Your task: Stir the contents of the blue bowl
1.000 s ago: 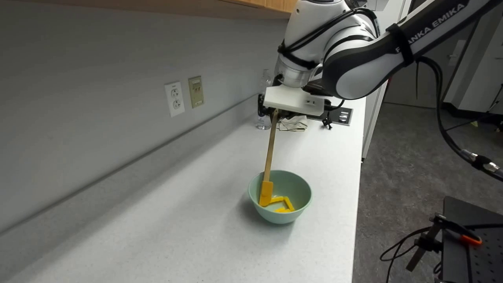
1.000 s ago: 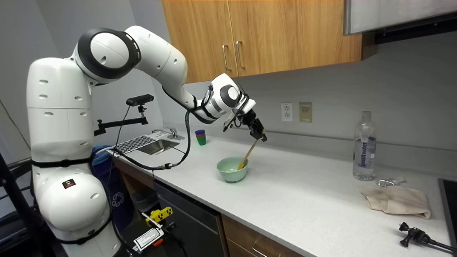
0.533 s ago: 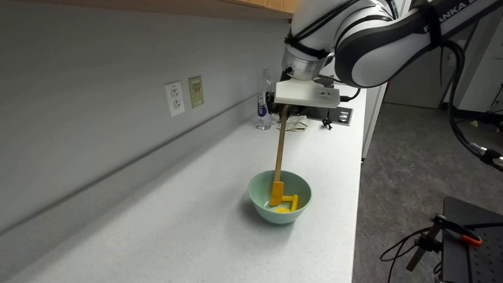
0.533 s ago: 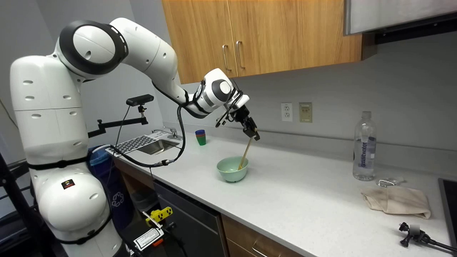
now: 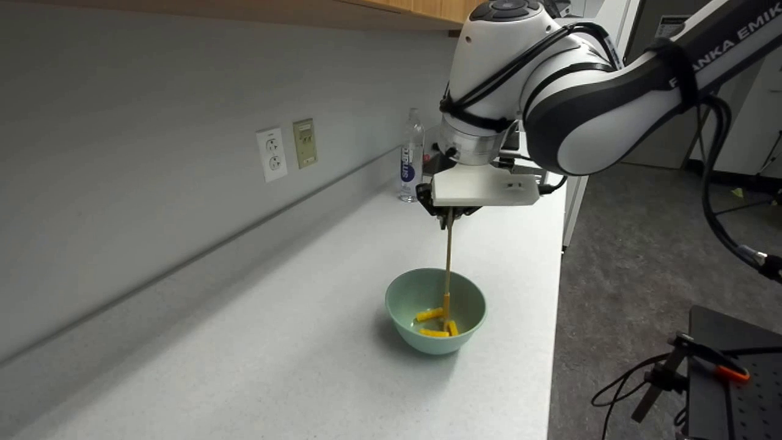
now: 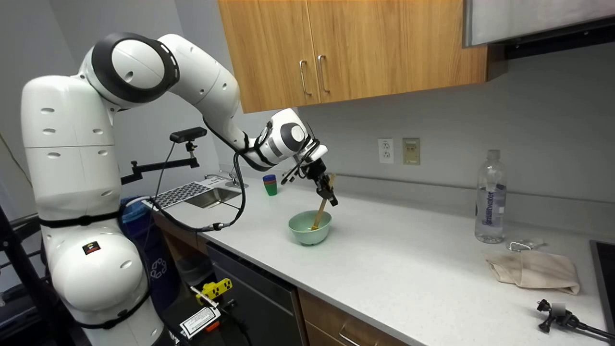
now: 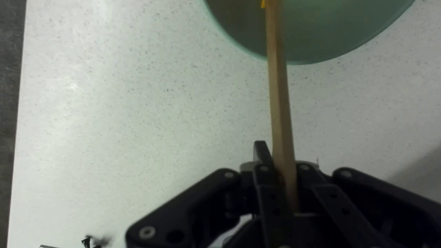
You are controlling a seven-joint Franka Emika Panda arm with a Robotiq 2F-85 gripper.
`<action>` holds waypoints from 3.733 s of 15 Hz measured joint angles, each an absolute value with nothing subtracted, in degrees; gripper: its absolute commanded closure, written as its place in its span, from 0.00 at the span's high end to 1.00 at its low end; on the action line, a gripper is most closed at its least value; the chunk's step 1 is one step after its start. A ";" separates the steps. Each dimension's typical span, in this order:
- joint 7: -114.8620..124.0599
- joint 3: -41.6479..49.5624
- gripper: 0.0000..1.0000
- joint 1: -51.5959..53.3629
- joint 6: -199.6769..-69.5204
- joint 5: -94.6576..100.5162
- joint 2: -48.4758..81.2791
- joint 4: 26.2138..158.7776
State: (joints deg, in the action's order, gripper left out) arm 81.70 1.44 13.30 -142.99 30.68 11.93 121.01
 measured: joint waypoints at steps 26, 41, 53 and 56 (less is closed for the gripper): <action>78.49 -0.30 0.02 11.13 -144.64 17.74 12.40 119.78; 89.71 2.14 0.02 11.25 -145.75 33.43 12.39 118.87; 78.59 -1.03 0.02 10.03 -144.88 11.99 13.24 118.99; 75.59 -0.90 0.02 10.03 -141.08 12.28 13.41 118.89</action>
State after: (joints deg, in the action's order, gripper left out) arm 75.59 -0.90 10.03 -141.08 12.28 13.41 118.89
